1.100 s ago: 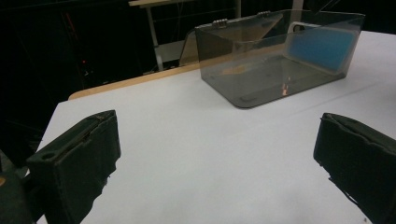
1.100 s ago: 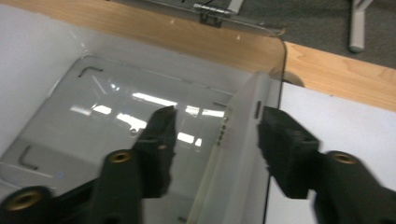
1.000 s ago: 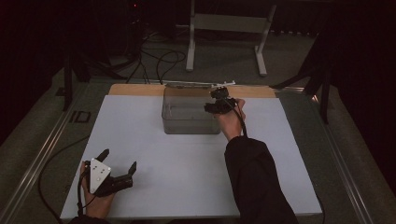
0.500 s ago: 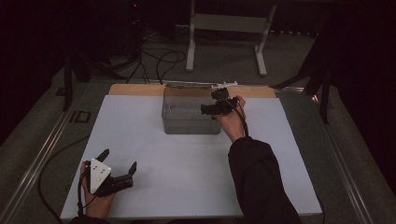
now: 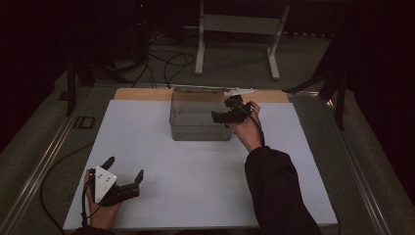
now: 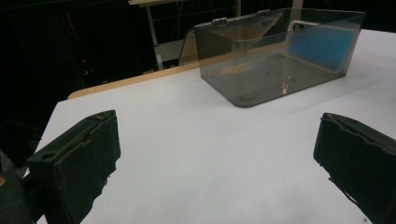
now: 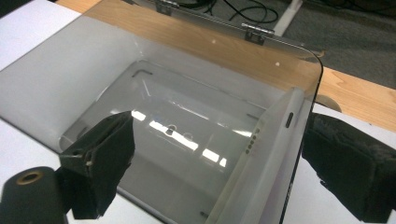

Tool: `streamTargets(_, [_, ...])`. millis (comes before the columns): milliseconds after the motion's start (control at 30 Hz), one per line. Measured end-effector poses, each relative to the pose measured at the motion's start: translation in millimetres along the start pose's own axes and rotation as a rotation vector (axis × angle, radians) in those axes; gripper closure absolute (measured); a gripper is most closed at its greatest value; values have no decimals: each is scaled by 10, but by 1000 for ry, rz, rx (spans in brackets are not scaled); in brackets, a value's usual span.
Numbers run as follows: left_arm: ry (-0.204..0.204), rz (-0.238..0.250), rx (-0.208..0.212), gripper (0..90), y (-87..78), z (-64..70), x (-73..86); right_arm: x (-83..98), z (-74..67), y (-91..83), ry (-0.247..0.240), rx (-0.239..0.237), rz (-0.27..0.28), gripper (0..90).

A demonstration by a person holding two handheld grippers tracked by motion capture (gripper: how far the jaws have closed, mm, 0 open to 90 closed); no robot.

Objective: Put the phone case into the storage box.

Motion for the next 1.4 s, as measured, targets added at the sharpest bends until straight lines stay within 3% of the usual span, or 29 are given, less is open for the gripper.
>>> streamTargets(533, [-1, -1, -1, 12, 0, 0, 1, 152, -44, -201, -40, -64, 80, 89])
streamTargets(800, [-2, -1, -1, 12, 5, 3, 3, 255, -76, -374, -20, -72, 116, 89])
streamTargets(1000, [2, -6, 1, 12, 8, 9, 6, 367, -98, -492, -45, -58, 133, 89])
streamTargets(1400, [2, -15, 5, 12, 21, 15, 13, 662, -89, -624, -38, -47, 116, 89])
Point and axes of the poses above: each handheld gripper's, and its own axes: y roughly forward along the jaws, x roughly out of its underside, z roughly to its right, the point moved 3 cm from there along y, roughly forward along the jaws, and after that the axes turned 4 degrees about -y, right-handed, at the moved point
